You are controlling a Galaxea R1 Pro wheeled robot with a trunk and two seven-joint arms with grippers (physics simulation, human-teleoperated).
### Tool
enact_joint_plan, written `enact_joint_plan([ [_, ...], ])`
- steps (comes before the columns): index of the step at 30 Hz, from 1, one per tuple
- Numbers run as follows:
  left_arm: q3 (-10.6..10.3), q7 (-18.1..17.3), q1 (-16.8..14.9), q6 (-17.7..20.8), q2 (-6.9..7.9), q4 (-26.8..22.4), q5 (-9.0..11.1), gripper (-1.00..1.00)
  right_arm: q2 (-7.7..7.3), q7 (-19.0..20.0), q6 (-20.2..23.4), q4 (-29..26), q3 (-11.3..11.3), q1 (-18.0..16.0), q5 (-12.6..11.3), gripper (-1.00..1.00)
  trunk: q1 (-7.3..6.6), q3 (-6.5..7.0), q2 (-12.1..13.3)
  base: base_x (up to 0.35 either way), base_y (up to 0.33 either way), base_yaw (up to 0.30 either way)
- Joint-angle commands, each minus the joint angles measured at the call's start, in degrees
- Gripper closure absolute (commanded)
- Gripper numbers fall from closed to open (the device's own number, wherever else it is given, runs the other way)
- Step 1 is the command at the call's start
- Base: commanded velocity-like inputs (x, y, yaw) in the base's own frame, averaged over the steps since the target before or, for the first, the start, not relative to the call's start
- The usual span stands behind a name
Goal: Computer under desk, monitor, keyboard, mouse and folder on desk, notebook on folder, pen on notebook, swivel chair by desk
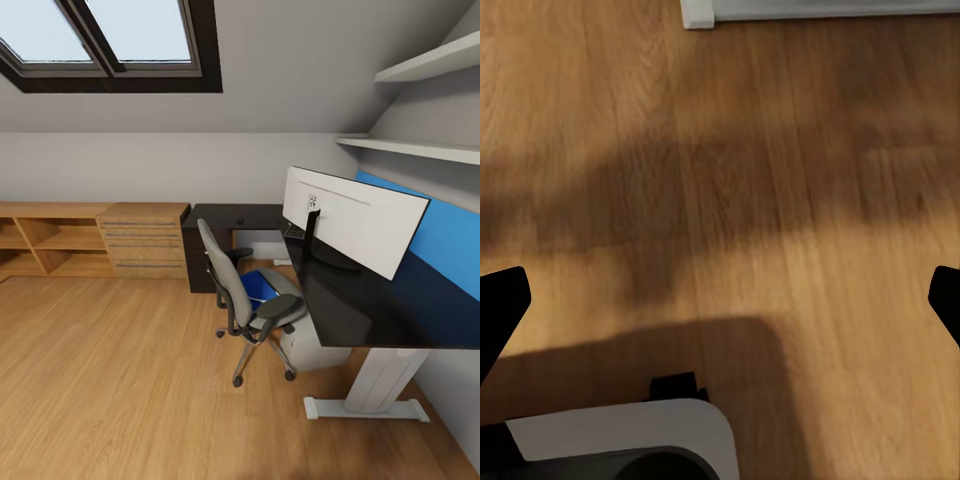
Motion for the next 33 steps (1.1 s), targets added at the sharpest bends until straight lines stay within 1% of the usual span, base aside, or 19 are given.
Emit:
enact_joint_plan([
  [1, 0.03, 0.01, 0.01, -0.10, -0.02, -0.05, 0.13, -1.00, 0.01, -0.01, -0.15, 0.00, -0.13, -0.01, 0.02, -1.00, 0.23, -0.23, -0.44, 0.000, 0.000, 0.000],
  [33, 0.03, 0.01, 0.01, -0.10, -0.02, -0.05, 0.13, -1.00, 0.01, -0.01, -0.15, 0.00, -0.13, 0.01, 0.02, -1.00, 7.26, -5.97, -13.28, 0.000, 0.000, 0.000],
])
